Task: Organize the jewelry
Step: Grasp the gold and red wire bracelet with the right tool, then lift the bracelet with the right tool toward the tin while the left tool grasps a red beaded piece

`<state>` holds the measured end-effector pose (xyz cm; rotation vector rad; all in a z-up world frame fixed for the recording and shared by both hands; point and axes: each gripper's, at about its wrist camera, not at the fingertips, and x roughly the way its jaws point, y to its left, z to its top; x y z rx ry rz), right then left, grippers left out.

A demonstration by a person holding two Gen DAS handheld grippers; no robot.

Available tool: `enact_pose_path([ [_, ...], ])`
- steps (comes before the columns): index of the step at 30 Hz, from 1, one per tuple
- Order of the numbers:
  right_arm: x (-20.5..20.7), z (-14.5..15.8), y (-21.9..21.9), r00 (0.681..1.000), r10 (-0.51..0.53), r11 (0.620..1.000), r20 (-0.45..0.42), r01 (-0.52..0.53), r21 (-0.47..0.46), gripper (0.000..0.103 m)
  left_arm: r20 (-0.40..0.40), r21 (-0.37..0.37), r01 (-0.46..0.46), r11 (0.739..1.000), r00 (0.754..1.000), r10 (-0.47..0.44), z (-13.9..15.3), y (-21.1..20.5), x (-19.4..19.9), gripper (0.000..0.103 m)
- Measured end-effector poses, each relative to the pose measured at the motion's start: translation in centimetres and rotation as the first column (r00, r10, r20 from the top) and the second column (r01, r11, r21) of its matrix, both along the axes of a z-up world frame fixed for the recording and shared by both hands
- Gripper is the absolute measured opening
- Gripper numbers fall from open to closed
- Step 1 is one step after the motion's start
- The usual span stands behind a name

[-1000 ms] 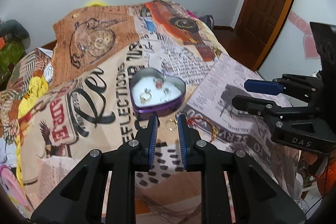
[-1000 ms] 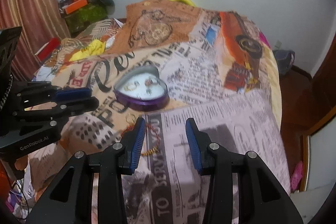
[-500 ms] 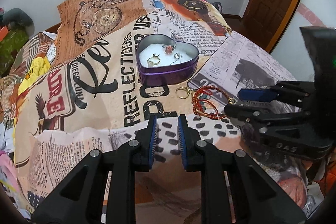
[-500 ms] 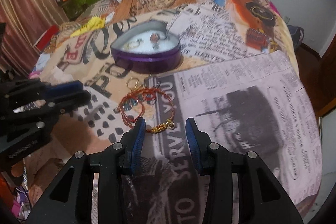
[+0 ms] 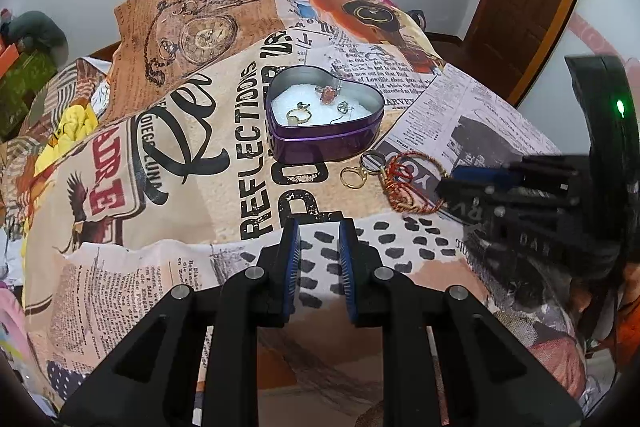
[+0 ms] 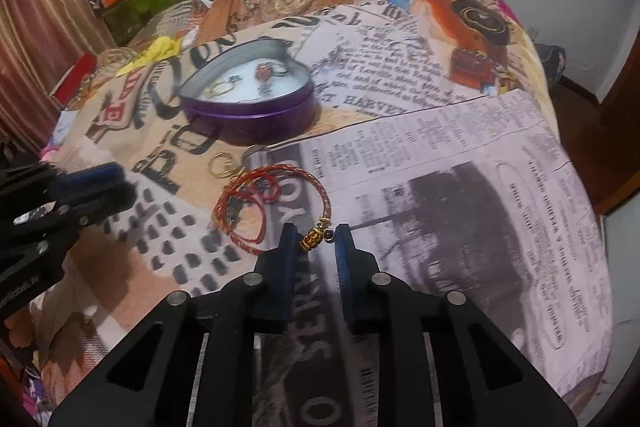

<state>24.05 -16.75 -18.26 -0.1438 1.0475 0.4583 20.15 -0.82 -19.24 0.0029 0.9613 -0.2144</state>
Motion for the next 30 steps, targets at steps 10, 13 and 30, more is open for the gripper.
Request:
enact_pose_path([
  [10,0.7,-0.8,0.5,1.0,-0.025,1.0,0.0,0.025,-0.007,0.017,0.002,-0.004,-0.003,1.0,1.0,0.003,-0.2,0.2,-0.3,0.019],
  [13,0.7,-0.7,0.6,1.0,-0.017,1.0,0.019,0.017,-0.025,0.01,-0.003,-0.001,-0.005,1.0,1.0,0.005,-0.3,0.2,-0.2,0.019],
  [30,-0.4,5.6,-1.9,0.988,-0.04,0.995,0.147,0.026,0.096,0.006,-0.007,-0.013,0.027,1.0,1.0,-0.027,0.4,-1.6,0.8,0.019],
])
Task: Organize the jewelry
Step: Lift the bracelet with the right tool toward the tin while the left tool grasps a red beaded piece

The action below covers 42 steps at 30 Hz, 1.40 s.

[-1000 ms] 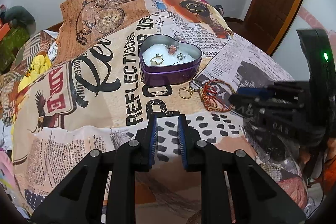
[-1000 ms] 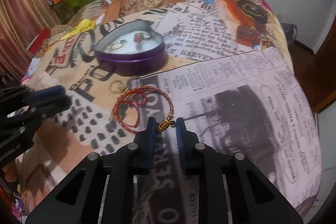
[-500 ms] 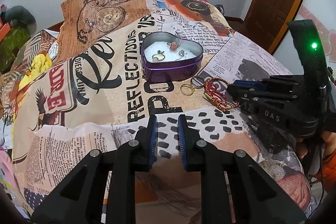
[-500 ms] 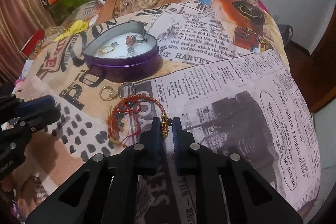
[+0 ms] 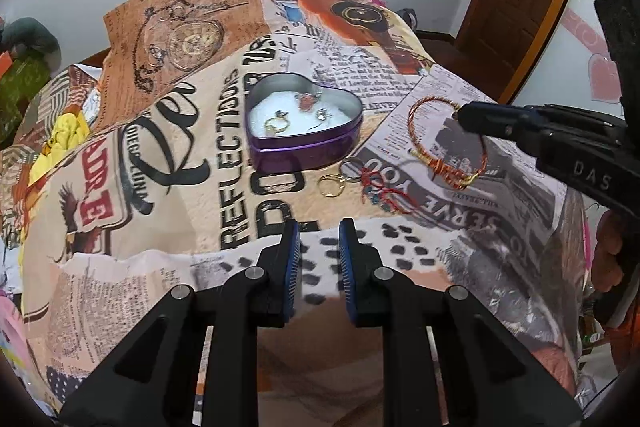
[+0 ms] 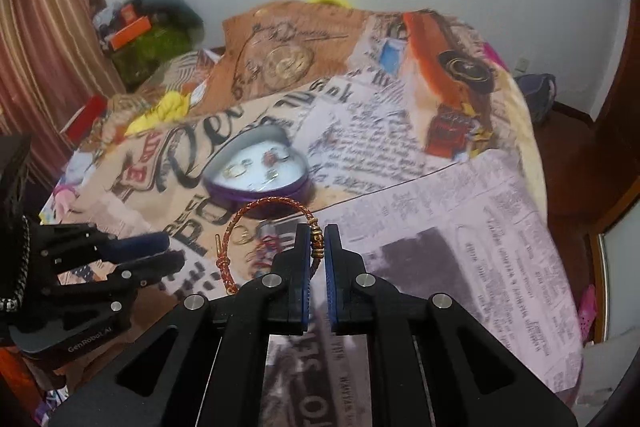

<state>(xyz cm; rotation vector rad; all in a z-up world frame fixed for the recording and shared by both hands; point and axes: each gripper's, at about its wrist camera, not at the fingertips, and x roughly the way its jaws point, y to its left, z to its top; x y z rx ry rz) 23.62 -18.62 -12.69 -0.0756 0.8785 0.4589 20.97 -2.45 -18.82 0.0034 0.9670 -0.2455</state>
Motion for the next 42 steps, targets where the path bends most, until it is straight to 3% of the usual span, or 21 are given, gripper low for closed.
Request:
enact_pose_path([
  [11,0.9,-1.6,-4.1,0.996,-0.083,0.997,-0.015,0.083,-0.009,0.006,-0.056,-0.011,0.063,0.998,0.996,-0.064,-1.4,-4.1,2.5,0.019],
  [21,1.1,-2.8,-4.7,0.997,-0.071,0.997,-0.038,0.071,0.004,0.006,-0.072,0.013,0.062,0.998,0.996,-0.061,-2.8,-5.2,3.7,0.019],
  [24,0.9,-2.8,-4.3,0.998,-0.058,0.998,-0.034,0.058,0.005,0.006,-0.063,0.014,0.054,0.998,0.997,-0.053,-2.7,-4.9,3.4,0.01],
  [33,0.4,-1.7,-3.3,0.999,-0.04,0.999,-0.008,0.04,0.017,0.006,-0.009,-0.003,0.017,1.0,1.0,-0.017,-1.0,-3.3,2.2,0.006],
  [42,-0.2,0.4,-2.2,0.999,-0.039,0.999,0.035,0.038,0.024,0.006,0.104,-0.049,-0.025,0.998,0.994,0.03,3.7,-0.7,0.4,0.006],
])
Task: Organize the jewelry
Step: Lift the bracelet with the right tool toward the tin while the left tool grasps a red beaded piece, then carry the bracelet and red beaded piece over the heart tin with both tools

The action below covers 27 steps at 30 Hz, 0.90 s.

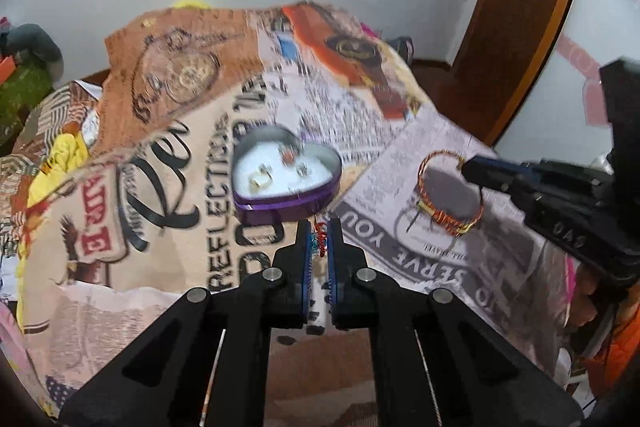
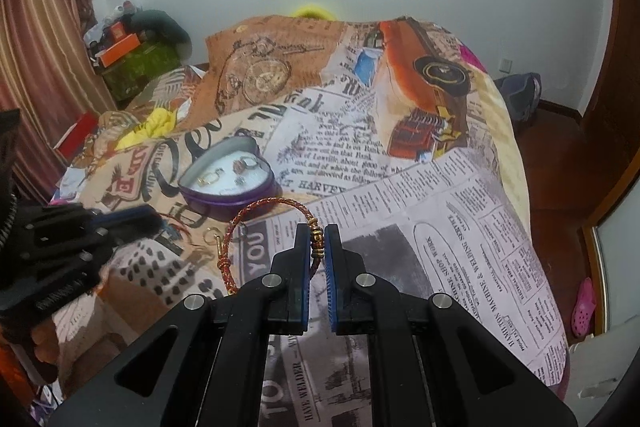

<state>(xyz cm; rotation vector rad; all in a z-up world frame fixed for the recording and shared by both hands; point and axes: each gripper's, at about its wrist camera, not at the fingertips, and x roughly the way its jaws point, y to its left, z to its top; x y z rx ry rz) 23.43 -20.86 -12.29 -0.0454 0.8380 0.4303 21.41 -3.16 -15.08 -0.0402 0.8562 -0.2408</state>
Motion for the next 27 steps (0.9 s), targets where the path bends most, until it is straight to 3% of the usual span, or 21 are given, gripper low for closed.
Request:
enact_pose_path([
  [5,-0.2,1.0,0.7,1.0,0.003,1.0,0.023,-0.003,0.003,0.006,0.072,0.0,-0.019,1.0,0.997,0.019,2.7,1.3,-1.1,0.006],
  [14,0.0,2.5,2.2,0.998,0.019,1.0,0.06,-0.02,0.023,0.006,0.149,-0.013,-0.048,0.999,0.988,0.05,4.9,2.9,-1.4,0.006],
  [27,2.4,2.1,4.9,0.996,0.05,0.998,0.068,-0.052,0.033,0.006,0.17,-0.007,-0.053,0.999,0.984,0.054,4.5,3.6,1.0,0.006],
])
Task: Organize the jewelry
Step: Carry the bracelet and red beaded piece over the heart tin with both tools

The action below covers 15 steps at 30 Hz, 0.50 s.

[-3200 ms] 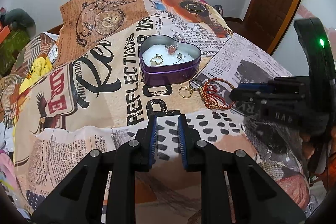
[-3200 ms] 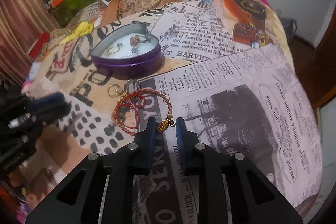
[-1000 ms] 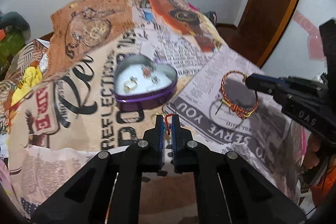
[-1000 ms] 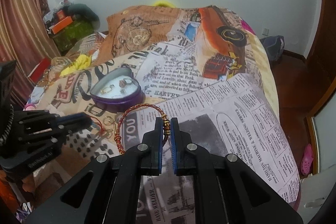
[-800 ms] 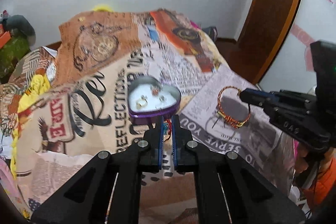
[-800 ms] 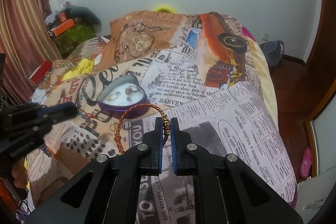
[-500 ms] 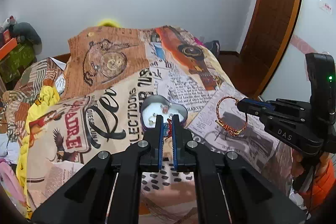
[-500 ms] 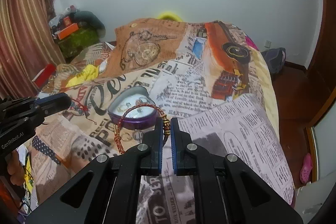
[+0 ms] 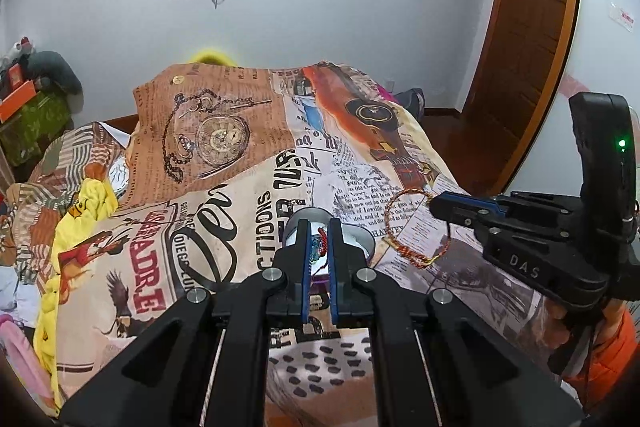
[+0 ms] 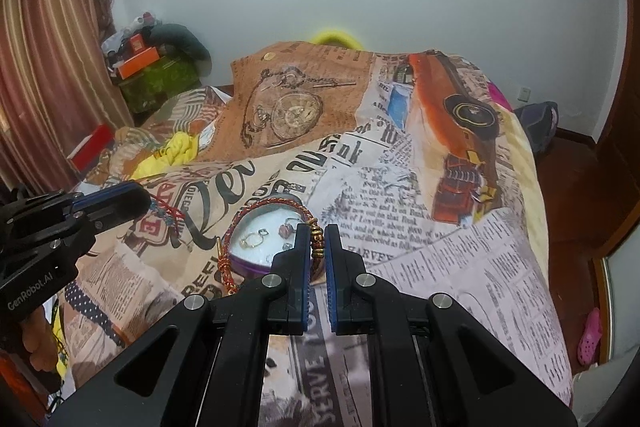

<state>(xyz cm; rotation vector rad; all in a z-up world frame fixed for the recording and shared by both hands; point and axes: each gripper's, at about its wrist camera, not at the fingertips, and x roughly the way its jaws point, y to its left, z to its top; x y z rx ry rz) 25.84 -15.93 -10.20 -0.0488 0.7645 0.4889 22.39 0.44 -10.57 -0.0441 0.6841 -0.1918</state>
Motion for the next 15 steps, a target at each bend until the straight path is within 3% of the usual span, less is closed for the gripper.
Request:
enact_pose_path([
  [15,3.6,-3.3,2.4,0.998,0.038,0.999,-0.059,-0.04,-0.035,0.006,-0.045,-0.011,0.015,1.0,0.999,-0.015,-3.0,-0.1,4.2,0.006],
])
